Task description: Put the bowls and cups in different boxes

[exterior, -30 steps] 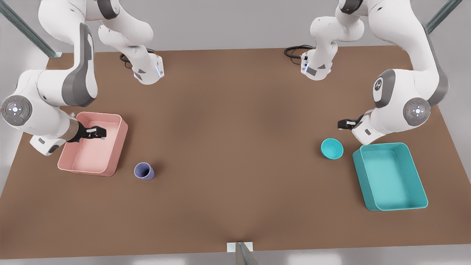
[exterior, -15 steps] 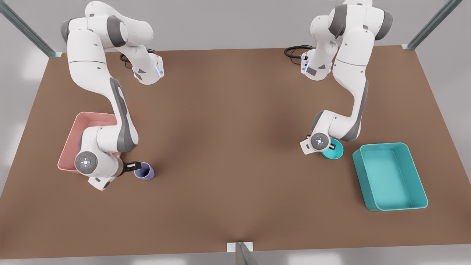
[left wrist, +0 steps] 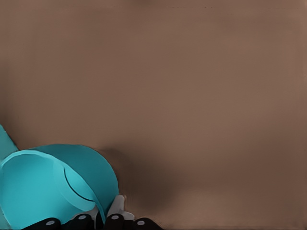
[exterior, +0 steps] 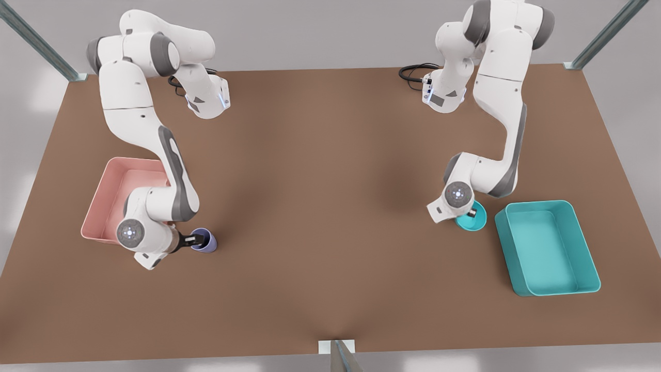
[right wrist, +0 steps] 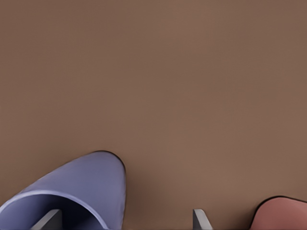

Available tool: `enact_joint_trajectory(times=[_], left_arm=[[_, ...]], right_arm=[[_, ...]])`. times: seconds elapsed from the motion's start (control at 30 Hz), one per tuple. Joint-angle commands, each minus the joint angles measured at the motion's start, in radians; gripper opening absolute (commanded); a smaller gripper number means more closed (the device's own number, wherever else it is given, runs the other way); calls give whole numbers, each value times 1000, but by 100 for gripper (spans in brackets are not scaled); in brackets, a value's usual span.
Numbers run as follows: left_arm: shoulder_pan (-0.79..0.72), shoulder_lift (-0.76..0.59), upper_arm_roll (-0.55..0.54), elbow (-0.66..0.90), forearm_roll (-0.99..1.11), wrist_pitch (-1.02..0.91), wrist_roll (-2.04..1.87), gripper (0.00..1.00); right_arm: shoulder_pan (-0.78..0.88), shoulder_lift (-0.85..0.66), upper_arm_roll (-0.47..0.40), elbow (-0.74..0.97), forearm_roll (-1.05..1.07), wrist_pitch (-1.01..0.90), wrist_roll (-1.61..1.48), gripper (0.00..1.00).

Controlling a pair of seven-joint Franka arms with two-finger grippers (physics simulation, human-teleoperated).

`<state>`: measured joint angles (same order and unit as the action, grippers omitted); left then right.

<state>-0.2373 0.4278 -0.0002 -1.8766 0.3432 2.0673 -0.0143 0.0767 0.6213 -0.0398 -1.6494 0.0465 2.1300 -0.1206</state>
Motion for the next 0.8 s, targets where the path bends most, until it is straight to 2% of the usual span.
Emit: enact_joint_trajectory(times=[0.0, 0.03, 0.1, 0.17, 0.3, 0.37, 0.47, 0.57, 0.63, 0.67, 0.7, 0.73, 0.77], left_arm=[[7, -26, 0, 103, -10, -269, 5, 21], [38, -37, -1, 259, -9, -389, 8, 21], [84, -18, -1, 373, -4, -414, 10, 21], [219, 158, 2, 543, -58, -418, 13, 21], [309, 259, 2, 571, -58, -285, 56, 21], [334, 341, 19, 564, -62, -161, 93, 21], [382, 425, 22, 562, -81, -23, 94, 21], [394, 437, 22, 562, -90, -13, 96, 21], [406, 444, 23, 562, -90, -15, 96, 21], [412, 439, 23, 564, -90, -15, 96, 53], [415, 405, 22, 551, -90, -27, 99, 73], [414, 353, 23, 516, -92, -29, 99, 100], [409, 315, 23, 511, -92, -56, 93, 100]], right_arm=[[0, 6, 0, 0, 3, 16, 4, 100], [0, 9, 0, -3, 3, 15, 4, 100], [0, 8, 0, -7, 3, 15, 4, 99], [2, 9, 0, -9, 3, 13, 3, 85], [2, 20, 0, -7, 3, 13, 3, 47], [2, 26, 0, -4, 3, 10, 3, 22], [-9, 2, 0, 3, 3, -10, -17, 21], [-55, -209, -5, -1, -7, -229, -149, 21], [-161, -267, -6, -6, -5, -289, -364, 21], [-212, -299, -8, -16, -13, -321, -448, 21], [-259, -310, -12, -27, -23, -321, -510, 21], [-293, -311, -12, -30, -50, -321, -540, 21], [-333, -307, -12, -36, -59, -315, -573, 21]])
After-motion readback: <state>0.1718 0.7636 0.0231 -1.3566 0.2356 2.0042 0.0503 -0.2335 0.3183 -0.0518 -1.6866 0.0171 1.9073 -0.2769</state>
